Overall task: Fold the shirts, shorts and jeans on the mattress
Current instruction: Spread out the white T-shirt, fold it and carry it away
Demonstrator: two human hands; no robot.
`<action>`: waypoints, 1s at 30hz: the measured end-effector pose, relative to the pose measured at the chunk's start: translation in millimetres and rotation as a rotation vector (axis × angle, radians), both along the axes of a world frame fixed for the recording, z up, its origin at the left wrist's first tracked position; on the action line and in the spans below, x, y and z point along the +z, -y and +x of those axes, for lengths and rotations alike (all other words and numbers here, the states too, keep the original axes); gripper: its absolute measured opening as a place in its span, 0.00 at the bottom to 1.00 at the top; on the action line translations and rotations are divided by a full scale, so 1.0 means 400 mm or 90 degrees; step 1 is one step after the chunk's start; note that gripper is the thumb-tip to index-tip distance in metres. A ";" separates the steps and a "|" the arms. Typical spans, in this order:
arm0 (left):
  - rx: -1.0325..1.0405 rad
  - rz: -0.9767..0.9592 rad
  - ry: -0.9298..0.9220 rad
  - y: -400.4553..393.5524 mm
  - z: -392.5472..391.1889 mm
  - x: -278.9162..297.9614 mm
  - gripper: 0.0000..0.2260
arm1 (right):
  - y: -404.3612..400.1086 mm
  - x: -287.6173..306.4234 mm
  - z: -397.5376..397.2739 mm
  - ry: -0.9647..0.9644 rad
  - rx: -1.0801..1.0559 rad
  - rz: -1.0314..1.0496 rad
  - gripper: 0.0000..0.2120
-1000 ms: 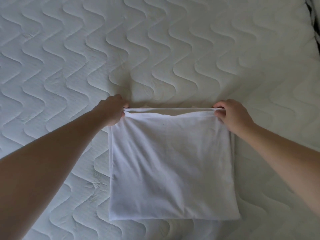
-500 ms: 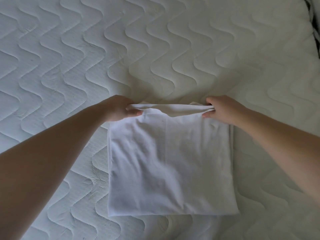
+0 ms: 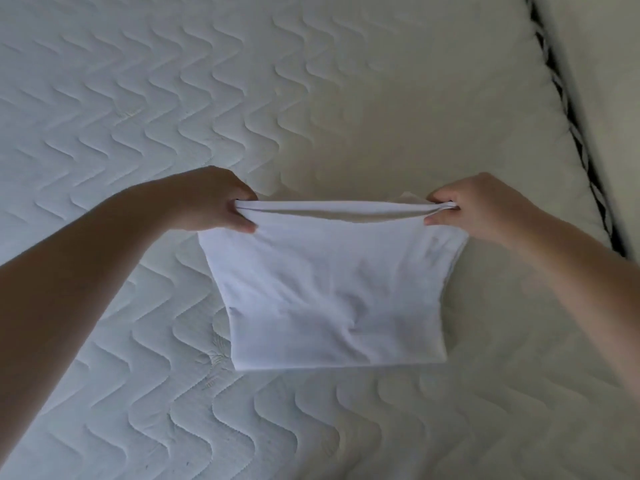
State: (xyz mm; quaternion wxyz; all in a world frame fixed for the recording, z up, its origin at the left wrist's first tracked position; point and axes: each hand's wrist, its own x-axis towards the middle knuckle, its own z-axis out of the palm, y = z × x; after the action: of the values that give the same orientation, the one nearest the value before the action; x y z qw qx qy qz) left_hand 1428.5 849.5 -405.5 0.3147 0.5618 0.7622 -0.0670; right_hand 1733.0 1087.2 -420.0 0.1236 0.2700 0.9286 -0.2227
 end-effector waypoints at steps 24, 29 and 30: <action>0.094 0.182 -0.124 0.486 0.490 -0.429 0.28 | 0.457 -0.387 0.326 0.115 0.004 0.131 0.29; 0.161 0.114 -0.122 0.532 0.562 -0.455 0.34 | 0.524 -0.425 0.386 0.101 -0.048 0.142 0.34; 0.169 0.121 -0.123 0.529 0.561 -0.447 0.34 | 0.526 -0.420 0.385 0.095 -0.049 0.144 0.34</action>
State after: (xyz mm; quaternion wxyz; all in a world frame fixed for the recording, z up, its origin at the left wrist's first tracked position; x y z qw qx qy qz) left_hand 1653.1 638.0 -584.2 0.1915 0.4743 0.8593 -0.0059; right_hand 1887.1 877.0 -588.0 0.1523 0.3332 0.9250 -0.1005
